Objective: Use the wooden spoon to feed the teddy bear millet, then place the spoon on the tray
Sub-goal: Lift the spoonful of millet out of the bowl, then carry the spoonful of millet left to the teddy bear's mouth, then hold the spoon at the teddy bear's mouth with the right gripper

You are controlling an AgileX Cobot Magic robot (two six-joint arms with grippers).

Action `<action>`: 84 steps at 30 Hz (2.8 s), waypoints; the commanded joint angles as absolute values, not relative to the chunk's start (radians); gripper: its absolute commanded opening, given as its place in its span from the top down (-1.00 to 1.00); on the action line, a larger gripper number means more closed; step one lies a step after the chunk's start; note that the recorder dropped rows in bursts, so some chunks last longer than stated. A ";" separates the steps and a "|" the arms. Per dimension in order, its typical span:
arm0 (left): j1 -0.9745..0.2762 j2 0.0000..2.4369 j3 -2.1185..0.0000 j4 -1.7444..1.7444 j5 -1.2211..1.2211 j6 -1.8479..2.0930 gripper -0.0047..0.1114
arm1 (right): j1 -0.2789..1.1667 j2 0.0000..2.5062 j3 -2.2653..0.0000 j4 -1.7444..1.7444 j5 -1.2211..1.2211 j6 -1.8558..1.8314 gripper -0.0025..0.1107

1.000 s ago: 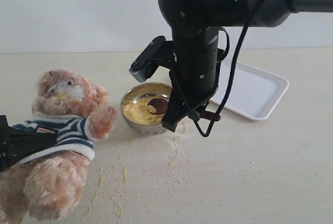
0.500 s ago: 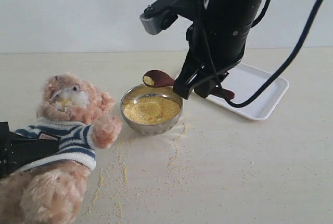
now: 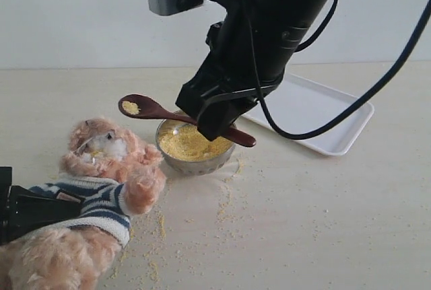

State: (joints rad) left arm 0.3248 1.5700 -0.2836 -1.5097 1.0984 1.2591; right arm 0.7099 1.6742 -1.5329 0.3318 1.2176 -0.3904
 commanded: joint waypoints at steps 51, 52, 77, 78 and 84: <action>0.324 1.571 -0.292 -1.580 1.181 1.287 0.83 | 1.069 1.826 -1.535 -0.502 0.916 -0.232 0.96; 0.324 1.571 -0.292 -1.586 1.181 1.282 0.83 | 1.077 1.826 -1.535 -0.511 0.916 -0.232 0.96; 0.326 1.571 -0.292 -1.607 1.178 1.287 0.83 | 1.161 1.826 -1.535 -0.753 1.009 -0.166 0.96; 0.326 1.571 -0.292 -1.607 1.178 1.287 0.83 | 1.163 1.826 -1.535 -0.760 1.017 -0.166 0.96; 0.326 1.571 -0.292 -1.607 1.178 1.287 0.83 | 1.185 1.826 -1.535 -0.772 1.023 -0.166 0.96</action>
